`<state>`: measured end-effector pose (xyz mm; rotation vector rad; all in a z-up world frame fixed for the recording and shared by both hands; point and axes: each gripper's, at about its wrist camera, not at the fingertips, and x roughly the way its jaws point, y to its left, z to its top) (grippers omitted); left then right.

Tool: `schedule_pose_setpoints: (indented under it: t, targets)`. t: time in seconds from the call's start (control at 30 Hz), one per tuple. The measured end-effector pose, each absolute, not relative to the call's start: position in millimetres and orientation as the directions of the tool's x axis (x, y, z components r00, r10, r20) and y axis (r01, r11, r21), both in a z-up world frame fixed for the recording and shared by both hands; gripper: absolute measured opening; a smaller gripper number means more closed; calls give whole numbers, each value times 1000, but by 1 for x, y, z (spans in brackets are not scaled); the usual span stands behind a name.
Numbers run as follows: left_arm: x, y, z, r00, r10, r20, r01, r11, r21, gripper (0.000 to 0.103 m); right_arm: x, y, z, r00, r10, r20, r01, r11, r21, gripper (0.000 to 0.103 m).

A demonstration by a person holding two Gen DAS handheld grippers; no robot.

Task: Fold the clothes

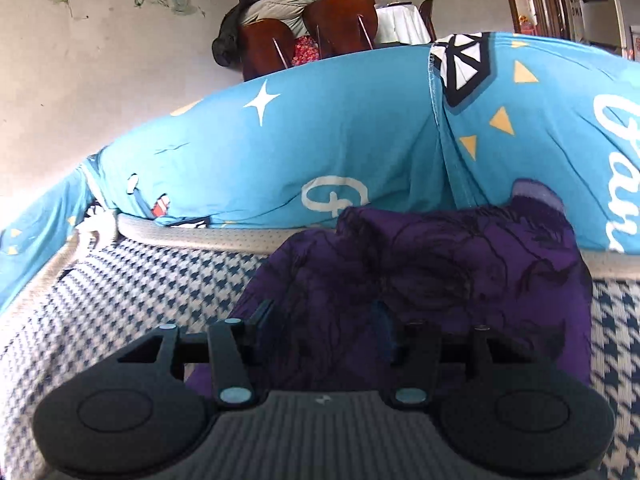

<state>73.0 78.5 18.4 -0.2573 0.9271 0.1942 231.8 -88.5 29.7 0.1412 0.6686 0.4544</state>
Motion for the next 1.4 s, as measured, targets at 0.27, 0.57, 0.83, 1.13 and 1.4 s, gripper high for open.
schedule_pose_setpoints:
  t: [0.27, 0.57, 0.83, 1.13, 1.4]
  targets:
    - [73, 86, 26, 610, 95, -787, -312, 941, -128, 103, 197, -101, 25, 613, 573, -544, -397, 819, 415, 52]
    - [71, 106, 35, 623, 136, -771, -377, 915, -143, 103, 172, -68, 22, 606, 574, -551, -469, 817, 335, 53]
    - [68, 113, 40, 632, 142, -762, -389, 908, -154, 103, 149, -59, 32, 700, 499, -510, -460, 862, 213, 52]
    - [65, 116, 41, 632, 150, -761, -405, 900, -159, 103, 150, -39, 21, 609, 560, -561, -560, 805, 195, 52]
    - [69, 114, 39, 622, 147, -769, -399, 904, -150, 103, 149, -34, -7, 581, 549, -601, -561, 805, 194, 52]
